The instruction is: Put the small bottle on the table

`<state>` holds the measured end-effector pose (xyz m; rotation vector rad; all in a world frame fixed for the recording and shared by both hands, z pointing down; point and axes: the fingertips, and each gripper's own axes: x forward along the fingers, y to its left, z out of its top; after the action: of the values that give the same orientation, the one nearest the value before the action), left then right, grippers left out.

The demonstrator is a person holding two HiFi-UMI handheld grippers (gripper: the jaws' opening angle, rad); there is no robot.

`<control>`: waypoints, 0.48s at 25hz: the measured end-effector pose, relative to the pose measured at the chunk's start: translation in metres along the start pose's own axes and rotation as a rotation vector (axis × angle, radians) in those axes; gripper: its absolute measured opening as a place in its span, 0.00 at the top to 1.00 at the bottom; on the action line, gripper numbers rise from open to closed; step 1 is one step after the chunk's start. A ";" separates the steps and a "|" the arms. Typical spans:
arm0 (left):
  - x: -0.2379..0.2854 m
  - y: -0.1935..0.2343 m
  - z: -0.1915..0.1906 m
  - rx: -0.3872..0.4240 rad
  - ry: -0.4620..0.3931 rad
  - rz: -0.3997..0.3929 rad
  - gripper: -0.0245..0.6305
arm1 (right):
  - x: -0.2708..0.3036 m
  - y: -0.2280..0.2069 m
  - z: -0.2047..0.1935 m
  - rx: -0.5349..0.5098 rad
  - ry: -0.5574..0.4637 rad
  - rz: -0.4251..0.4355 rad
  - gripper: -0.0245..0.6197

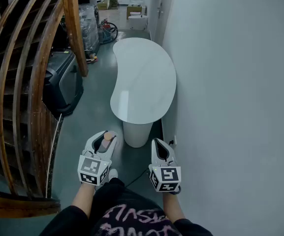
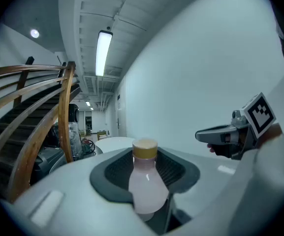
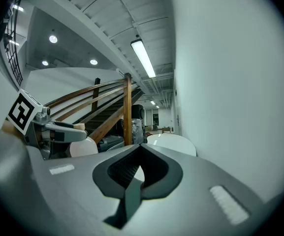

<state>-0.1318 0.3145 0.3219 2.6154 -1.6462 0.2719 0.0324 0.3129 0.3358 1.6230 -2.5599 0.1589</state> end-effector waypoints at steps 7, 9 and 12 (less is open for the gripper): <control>0.000 0.004 -0.001 0.008 0.000 0.005 0.73 | 0.002 0.002 -0.002 -0.001 -0.001 0.000 0.95; 0.001 0.006 -0.002 0.008 0.001 0.004 0.73 | 0.004 0.002 -0.002 -0.003 0.002 0.000 0.95; 0.003 0.008 -0.003 0.007 0.004 0.003 0.73 | 0.006 0.002 -0.001 -0.010 -0.009 -0.001 0.95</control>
<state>-0.1387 0.3087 0.3251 2.6158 -1.6515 0.2832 0.0279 0.3091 0.3377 1.6249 -2.5623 0.1384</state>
